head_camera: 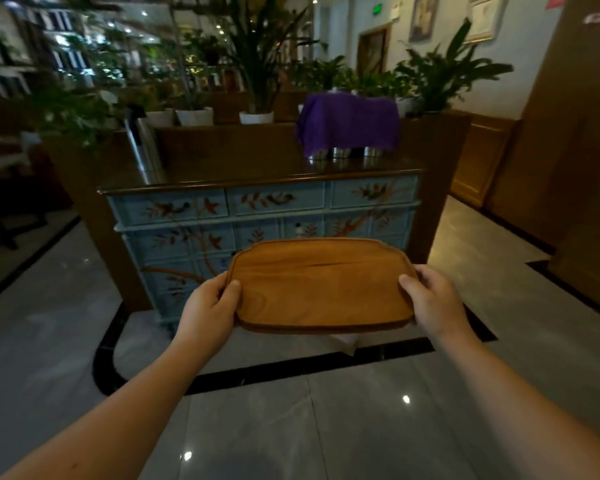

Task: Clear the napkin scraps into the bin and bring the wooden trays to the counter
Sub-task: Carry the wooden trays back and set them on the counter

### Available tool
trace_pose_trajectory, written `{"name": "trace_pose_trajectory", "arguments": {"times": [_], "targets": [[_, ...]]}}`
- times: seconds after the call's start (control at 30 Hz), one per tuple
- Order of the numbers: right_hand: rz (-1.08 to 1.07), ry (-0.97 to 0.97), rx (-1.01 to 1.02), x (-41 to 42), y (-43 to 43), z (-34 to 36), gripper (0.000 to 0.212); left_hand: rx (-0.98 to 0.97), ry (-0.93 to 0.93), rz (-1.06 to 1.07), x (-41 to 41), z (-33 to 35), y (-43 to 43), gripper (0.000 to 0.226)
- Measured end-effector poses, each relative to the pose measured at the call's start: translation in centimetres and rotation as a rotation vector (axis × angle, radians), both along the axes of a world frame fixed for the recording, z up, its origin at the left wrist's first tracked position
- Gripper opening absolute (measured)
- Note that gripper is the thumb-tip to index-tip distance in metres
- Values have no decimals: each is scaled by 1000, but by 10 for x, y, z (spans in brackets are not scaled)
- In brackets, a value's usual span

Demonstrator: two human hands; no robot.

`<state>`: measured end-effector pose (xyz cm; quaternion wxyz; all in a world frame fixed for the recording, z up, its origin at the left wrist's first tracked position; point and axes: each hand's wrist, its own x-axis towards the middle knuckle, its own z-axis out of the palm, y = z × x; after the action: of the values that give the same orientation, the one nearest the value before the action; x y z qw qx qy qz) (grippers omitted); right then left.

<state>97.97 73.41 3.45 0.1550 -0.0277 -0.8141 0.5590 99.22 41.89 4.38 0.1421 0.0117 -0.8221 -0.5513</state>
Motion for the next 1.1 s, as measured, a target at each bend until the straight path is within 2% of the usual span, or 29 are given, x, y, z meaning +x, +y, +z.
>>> {"name": "trace_pose_trajectory", "arguments": {"times": [0.1, 0.3, 0.67, 0.83, 1.1], "targets": [[57, 0, -11, -50, -19, 2, 9, -11, 2, 66, -27, 2, -19, 17], [115, 32, -50, -150, -80, 2, 13, -23, 23, 144, -104, -7, -72, 25], [120, 5, -46, -329, -178, 11, 9, 64, 12, 90, -292, 19, -178, 20], [136, 7, -48, -384, -201, 16, 17, 33, 30, 88, -351, 28, -203, 18], [201, -14, -118, -472, -225, 16, 16, -33, 0, 133, -439, 22, -224, 20]]}}
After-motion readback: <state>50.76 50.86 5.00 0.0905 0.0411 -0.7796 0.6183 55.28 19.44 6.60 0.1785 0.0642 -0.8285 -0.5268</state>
